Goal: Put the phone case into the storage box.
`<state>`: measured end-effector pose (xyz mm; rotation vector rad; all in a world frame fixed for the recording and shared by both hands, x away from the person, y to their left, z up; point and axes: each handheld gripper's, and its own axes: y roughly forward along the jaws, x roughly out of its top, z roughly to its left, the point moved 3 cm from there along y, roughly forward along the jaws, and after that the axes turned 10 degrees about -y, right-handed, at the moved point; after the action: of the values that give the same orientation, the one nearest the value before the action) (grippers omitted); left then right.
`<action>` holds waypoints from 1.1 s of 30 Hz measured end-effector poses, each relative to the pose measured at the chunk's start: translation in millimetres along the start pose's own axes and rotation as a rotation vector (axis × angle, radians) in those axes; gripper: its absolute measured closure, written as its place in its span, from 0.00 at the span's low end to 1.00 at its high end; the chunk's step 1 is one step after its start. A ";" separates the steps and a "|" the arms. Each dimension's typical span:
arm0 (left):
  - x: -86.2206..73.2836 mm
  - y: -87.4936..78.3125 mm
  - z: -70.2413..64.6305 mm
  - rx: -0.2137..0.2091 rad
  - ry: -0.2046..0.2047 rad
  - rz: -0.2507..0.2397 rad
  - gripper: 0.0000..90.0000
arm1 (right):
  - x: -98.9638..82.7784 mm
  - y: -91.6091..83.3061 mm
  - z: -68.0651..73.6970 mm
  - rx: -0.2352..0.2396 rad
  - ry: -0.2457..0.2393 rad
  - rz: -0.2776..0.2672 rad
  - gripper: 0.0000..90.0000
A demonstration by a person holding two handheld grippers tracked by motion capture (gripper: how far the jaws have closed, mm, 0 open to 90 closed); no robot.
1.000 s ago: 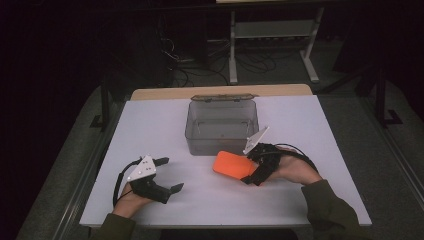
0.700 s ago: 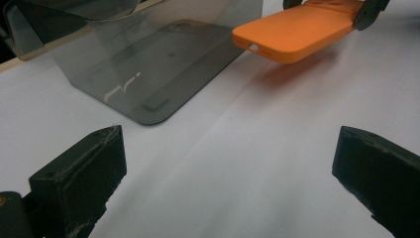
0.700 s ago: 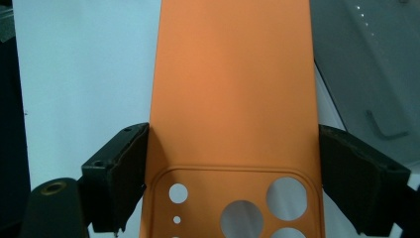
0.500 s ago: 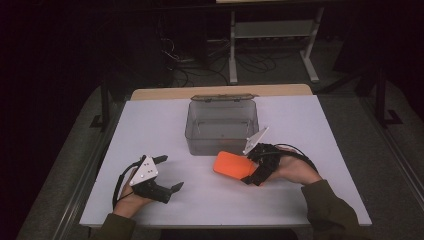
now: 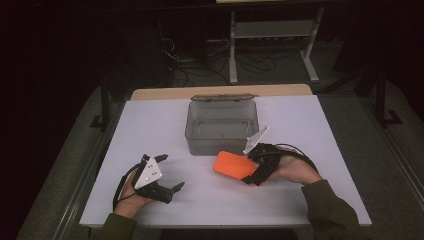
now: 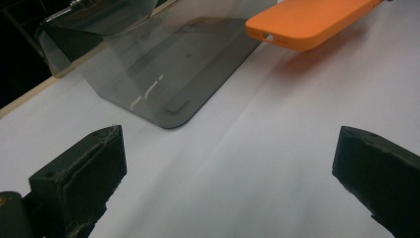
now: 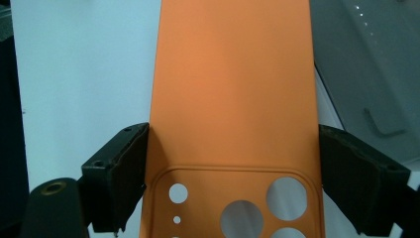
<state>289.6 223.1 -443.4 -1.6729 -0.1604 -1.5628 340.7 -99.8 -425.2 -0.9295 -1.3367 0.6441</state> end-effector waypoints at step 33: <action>0.2 5.9 -10.3 0.131 0.268 0.047 0.00 | 0.3 -0.3 1.0 -0.003 -0.002 -0.003 0.17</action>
<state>285.2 212.8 -447.1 -1.3438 -0.0806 -1.6860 339.7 -99.5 -424.8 -0.9290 -1.3410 0.6413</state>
